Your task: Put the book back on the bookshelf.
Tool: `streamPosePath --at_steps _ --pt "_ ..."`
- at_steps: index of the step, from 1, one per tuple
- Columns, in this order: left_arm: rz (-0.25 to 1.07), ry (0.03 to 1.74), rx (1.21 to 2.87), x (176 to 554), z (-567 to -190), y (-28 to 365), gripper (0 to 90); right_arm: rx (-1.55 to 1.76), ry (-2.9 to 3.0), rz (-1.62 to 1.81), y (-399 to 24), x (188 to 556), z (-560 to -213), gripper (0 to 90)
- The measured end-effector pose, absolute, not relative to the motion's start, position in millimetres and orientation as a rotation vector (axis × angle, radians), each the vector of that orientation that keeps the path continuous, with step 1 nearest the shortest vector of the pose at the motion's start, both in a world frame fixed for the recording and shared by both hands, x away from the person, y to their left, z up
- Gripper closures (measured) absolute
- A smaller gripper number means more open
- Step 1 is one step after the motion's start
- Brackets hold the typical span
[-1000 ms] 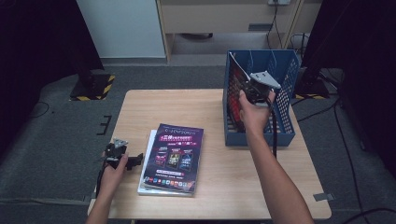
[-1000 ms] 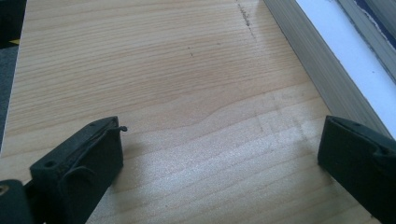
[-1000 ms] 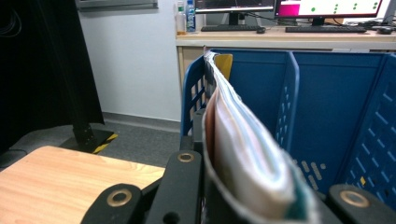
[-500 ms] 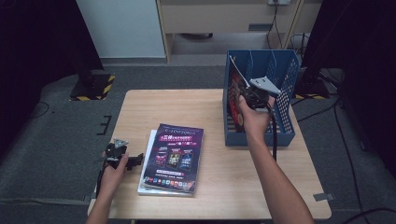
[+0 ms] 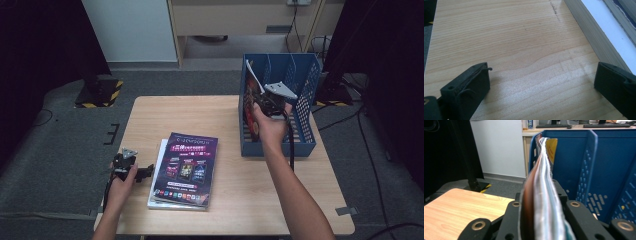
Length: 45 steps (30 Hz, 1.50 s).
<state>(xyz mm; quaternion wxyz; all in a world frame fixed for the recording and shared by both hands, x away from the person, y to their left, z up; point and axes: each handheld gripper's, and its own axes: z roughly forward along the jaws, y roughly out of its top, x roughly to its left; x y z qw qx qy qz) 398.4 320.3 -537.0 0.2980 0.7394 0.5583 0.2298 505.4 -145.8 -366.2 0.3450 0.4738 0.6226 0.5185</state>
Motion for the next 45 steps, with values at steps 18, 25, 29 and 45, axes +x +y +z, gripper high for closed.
streamPosePath --at_steps 18,25,29,45 --pt "0.608 1.48 1.967 399 -537 320 0.0 1.192 1.555 1.32 -144 505 -350 87.0" --pt "0.608 1.48 1.967 399 -537 320 0.0 1.183 1.496 1.283 -139 508 -339 87.0" --pt "0.609 1.48 1.967 399 -537 320 0.0 1.194 1.472 1.257 -136 512 -342 87.0" --pt "0.607 1.478 1.967 399 -537 321 0.0 1.2 1.524 1.241 -115 518 -363 86.7"
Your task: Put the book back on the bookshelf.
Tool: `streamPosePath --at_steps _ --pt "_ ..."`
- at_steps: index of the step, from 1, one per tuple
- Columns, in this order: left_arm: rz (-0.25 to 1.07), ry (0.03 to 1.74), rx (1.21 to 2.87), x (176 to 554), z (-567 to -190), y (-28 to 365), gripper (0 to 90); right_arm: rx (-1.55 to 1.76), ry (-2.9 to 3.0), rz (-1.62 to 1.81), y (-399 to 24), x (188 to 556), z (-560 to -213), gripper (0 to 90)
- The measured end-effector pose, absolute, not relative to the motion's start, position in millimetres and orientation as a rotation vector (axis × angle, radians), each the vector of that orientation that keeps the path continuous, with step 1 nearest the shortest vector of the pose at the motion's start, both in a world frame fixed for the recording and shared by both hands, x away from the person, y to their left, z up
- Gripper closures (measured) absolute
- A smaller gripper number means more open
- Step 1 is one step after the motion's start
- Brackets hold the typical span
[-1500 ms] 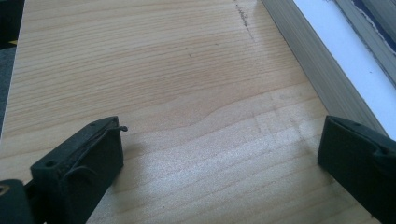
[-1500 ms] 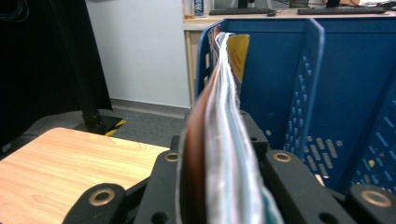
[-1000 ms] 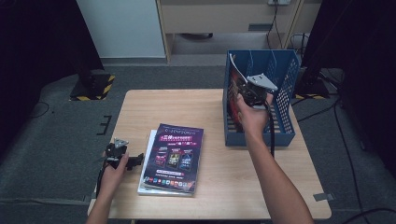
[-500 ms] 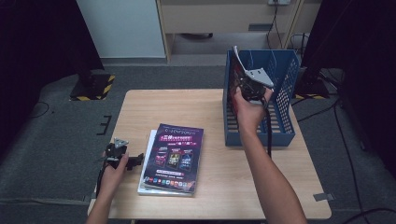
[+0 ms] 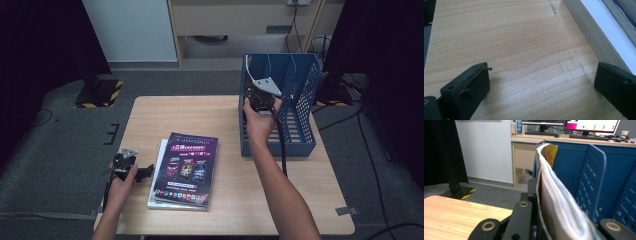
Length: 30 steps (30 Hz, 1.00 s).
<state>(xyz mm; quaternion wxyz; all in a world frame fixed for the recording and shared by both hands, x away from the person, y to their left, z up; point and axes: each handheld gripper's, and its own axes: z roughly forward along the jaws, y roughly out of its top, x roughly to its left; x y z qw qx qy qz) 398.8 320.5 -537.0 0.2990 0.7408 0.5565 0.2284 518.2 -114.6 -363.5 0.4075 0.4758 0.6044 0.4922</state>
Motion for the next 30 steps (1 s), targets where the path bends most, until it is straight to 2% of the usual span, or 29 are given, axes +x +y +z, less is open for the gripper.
streamPosePath --at_steps 10,16,22,25,26,27,30 --pt "0.606 1.477 1.97 398.8 -537.0 320.3 0.0 1.213 1.541 1.279 -117.2 517.6 -368.8 85.5" --pt "0.606 1.477 1.969 398.8 -537.0 320.2 0.0 1.208 1.554 1.293 -118.2 517.0 -368.4 81.4" --pt "0.607 1.477 1.969 398.7 -537.0 320.1 0.0 1.198 1.562 1.317 -118.3 514.9 -365.8 72.3" --pt "0.607 1.477 1.969 398.7 -537.0 320.1 0.0 1.218 1.563 1.329 -119.3 513.8 -364.6 59.0" --pt "0.607 1.477 1.969 398.7 -537.0 320.1 0.0 1.218 1.563 1.329 -119.3 513.8 -364.6 59.0" --pt "0.607 1.477 1.97 398.8 -537.0 320.1 0.0 1.226 1.571 1.334 -119.6 512.5 -363.7 52.4" --pt "0.607 1.476 1.97 398.8 -537.0 320.1 0.0 1.217 1.583 1.34 -119.5 508.7 -361.5 46.3"
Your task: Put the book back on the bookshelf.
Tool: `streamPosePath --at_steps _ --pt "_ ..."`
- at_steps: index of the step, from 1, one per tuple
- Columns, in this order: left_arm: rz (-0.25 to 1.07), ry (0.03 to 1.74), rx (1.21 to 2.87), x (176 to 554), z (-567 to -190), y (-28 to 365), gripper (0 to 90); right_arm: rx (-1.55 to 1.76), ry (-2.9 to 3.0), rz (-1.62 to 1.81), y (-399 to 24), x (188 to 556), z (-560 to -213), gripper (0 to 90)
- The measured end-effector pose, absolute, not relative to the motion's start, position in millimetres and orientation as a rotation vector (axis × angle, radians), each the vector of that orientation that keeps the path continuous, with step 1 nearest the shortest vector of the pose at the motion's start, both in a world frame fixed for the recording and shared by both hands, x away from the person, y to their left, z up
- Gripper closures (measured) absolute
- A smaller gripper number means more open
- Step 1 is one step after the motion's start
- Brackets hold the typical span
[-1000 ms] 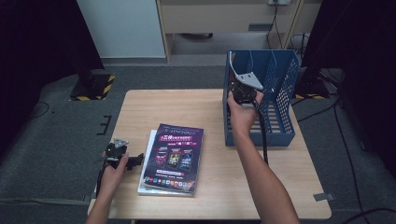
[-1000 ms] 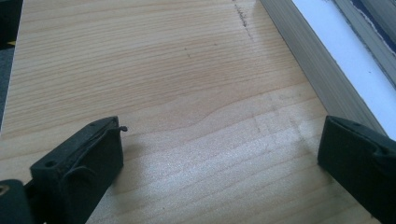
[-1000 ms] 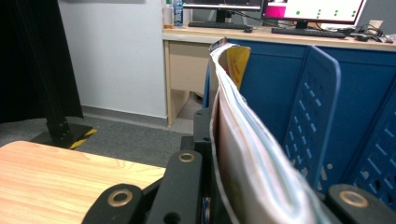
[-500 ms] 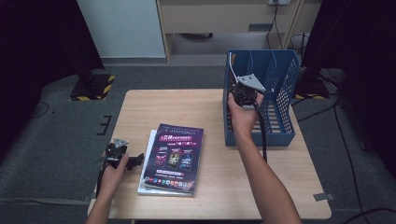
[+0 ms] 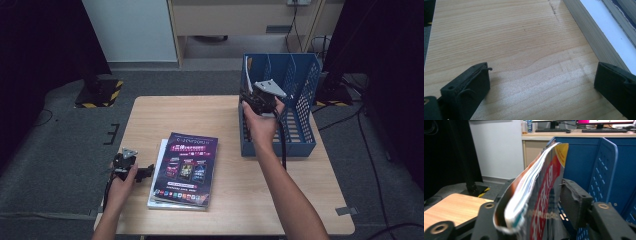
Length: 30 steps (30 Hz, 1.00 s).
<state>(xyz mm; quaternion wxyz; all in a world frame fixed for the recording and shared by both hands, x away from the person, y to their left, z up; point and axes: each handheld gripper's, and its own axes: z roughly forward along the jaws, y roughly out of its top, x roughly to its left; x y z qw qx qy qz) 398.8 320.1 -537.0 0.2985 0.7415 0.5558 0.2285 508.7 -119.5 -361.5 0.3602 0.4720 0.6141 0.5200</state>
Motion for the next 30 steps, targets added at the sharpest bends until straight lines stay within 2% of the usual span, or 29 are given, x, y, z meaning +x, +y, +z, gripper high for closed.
streamPosePath --at_steps 2,3,6,7,13,21,30 --pt "0.607 1.477 1.97 399 -537 320 0.0 1.208 1.586 1.338 -120 507 -361 44.5" --pt "0.609 1.478 1.969 399 -537 320 0.0 1.198 1.594 1.347 -121 503 -359 38.8" --pt "0.608 1.478 1.97 399 -537 320 0.0 1.193 1.599 1.357 -121 501 -359 36.0" --pt "0.609 1.478 1.969 399 -537 320 0.0 1.189 1.619 1.369 -122 498 -359 31.3" --pt "0.606 1.476 1.97 399 -537 320 0.0 1.186 1.647 1.403 -126 489 -362 21.4" --pt "0.605 1.481 1.967 399 -537 319 0.0 1.184 1.71 1.437 -137 478 -371 14.4" --pt "0.602 1.476 1.97 400 -537 319 0.0 1.188 1.758 1.439 -146 470 -379 12.5"
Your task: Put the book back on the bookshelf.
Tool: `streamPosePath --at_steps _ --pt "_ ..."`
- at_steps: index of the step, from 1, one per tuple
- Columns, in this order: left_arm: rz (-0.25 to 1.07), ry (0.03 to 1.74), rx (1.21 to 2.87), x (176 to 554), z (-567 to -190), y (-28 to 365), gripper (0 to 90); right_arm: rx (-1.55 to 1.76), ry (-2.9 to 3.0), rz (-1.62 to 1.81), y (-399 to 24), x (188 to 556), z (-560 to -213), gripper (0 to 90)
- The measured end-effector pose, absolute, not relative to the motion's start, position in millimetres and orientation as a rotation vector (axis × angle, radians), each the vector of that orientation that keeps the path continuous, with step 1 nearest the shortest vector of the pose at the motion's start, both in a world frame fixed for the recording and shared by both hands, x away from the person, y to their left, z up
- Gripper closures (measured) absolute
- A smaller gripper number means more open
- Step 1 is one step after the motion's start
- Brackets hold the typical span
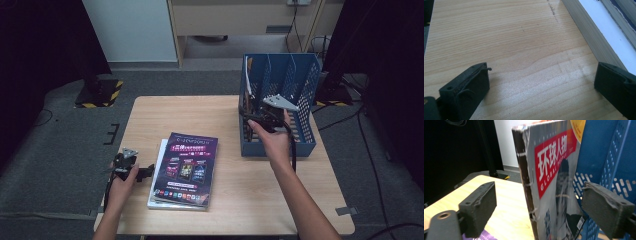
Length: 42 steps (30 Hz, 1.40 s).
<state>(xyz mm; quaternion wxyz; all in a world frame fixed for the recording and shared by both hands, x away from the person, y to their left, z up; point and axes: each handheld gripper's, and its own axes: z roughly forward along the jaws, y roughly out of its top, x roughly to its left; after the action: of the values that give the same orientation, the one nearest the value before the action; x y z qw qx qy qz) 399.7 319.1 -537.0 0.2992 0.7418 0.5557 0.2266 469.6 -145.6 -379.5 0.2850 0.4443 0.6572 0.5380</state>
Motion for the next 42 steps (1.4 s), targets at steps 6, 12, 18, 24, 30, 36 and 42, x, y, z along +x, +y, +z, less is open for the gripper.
streamPosePath --at_steps 6,12,18,24,30,36,42 --pt "0.601 1.475 1.97 400 -537 319 0.0 1.172 1.776 1.432 -153 464 -383 9.5" --pt "0.601 1.475 1.97 400 -537 319 0.0 1.156 1.792 1.439 -158 458 -387 7.3" --pt "0.601 1.475 1.97 400 -537 319 0.0 1.152 1.808 1.45 -163 450 -394 6.7" --pt "0.601 1.475 1.97 400 -537 319 0.0 1.143 1.828 1.454 -169 438 -411 6.8" --pt "0.6 1.473 1.971 400 -537 319 0.0 1.166 1.827 1.454 -173 430 -433 7.7" --pt "0.585 1.473 1.956 400 -536 321 0.0 1.181 1.858 1.469 -170 415 -447 9.7" --pt "0.6 1.458 1.921 396 -526 323 3.5 1.192 1.918 1.453 -158 408 -462 12.3"
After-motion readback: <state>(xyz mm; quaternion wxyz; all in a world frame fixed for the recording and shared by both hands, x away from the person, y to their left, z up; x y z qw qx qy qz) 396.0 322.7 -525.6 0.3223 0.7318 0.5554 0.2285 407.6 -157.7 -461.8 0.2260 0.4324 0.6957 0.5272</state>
